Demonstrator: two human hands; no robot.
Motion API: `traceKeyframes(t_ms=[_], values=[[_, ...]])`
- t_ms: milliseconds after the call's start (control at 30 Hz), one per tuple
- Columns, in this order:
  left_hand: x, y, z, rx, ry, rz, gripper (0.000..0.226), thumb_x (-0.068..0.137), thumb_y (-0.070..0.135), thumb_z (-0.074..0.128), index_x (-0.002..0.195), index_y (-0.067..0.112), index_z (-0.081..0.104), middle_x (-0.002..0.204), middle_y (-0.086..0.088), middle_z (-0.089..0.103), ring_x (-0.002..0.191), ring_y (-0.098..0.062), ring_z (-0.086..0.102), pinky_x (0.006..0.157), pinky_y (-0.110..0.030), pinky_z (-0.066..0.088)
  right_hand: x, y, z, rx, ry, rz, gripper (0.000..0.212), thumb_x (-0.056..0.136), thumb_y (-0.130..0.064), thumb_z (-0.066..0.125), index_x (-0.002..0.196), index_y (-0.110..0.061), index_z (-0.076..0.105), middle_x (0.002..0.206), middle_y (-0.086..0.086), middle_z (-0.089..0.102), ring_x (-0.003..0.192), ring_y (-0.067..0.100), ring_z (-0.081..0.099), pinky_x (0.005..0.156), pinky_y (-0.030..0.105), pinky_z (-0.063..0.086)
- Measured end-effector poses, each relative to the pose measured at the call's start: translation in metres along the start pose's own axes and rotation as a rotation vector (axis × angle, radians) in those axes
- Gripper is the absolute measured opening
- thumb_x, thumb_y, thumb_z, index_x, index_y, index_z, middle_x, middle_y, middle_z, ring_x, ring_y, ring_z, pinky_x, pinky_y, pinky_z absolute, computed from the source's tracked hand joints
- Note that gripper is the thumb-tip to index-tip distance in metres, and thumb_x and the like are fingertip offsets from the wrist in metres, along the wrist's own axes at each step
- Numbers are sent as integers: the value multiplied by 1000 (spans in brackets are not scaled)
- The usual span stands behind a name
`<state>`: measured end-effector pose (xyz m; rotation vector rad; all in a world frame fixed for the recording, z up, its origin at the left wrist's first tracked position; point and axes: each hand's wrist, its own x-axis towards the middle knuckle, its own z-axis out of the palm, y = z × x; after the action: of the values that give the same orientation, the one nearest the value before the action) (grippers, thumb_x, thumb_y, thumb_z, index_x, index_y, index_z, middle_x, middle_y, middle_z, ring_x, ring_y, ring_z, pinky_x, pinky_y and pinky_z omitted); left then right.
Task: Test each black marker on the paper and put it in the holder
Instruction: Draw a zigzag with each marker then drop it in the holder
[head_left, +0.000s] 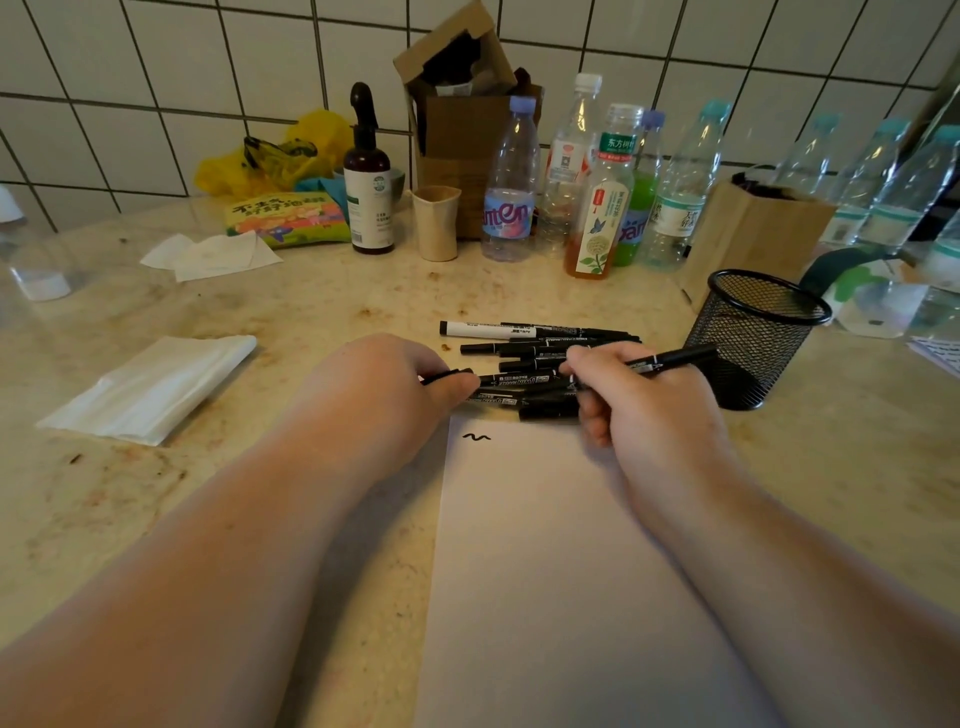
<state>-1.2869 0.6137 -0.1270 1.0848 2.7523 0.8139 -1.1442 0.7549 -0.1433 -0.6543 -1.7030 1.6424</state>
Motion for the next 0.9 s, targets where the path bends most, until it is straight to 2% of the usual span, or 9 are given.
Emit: traceKeyframes(t_ms=[100,167,267,433,567,667,767,833,900], values=[[-1,3,1,-121,-38,55,29,92,54,54,72,38,68,61,9,65,50,0,57,49,-25,38,2,-3,-1,119,23,-68,11,81,-30,74,70,-25,74,56,-7,55,50,9,47,47,25,37],[-2,4,4,-133,-52,110,24,94,50,54,76,40,68,65,16,67,56,7,58,50,-21,36,5,-5,-2,194,33,-86,13,81,-27,76,68,-26,75,57,-6,57,51,9,48,49,24,40],[-2,2,6,-95,-34,192,19,96,42,53,90,33,69,76,10,70,65,-5,61,57,-23,45,7,-7,-4,333,32,-53,14,81,-24,77,67,-23,76,59,-3,56,51,10,48,49,23,42],[-2,0,7,-114,-3,231,15,96,42,52,92,38,65,76,13,69,71,0,58,55,-22,45,8,-7,-4,369,7,7,18,81,-29,75,68,-17,77,57,-3,54,51,10,47,47,22,40],[-6,4,4,-163,-29,269,16,96,45,51,92,57,60,87,34,63,80,10,56,54,-17,39,6,-7,-4,324,-14,1,19,82,-31,74,69,-17,79,57,-3,56,53,9,49,50,23,42],[-10,6,2,-157,-37,305,27,96,47,50,79,68,53,89,34,61,76,8,57,52,-17,39,6,-7,-3,313,-25,-3,16,80,-29,75,69,-18,79,58,-2,57,53,10,50,50,23,42],[-11,9,1,-158,-40,345,25,96,48,48,81,67,54,89,27,62,78,3,57,50,-19,43,5,-7,-3,293,-61,-16,10,79,-25,77,68,-24,77,58,-3,59,53,9,52,52,24,44],[-12,10,0,-173,-50,365,23,97,46,48,86,64,56,90,29,61,82,2,56,65,-15,44,4,-7,-4,265,-88,-27,10,78,-25,78,68,-27,77,60,-4,62,54,9,54,54,24,46],[-13,12,0,-161,-40,381,18,98,43,47,88,50,60,85,26,61,82,6,53,67,-8,41,3,-7,-4,225,-114,-34,9,79,-28,78,70,-28,79,62,-5,64,57,9,57,57,25,47]])
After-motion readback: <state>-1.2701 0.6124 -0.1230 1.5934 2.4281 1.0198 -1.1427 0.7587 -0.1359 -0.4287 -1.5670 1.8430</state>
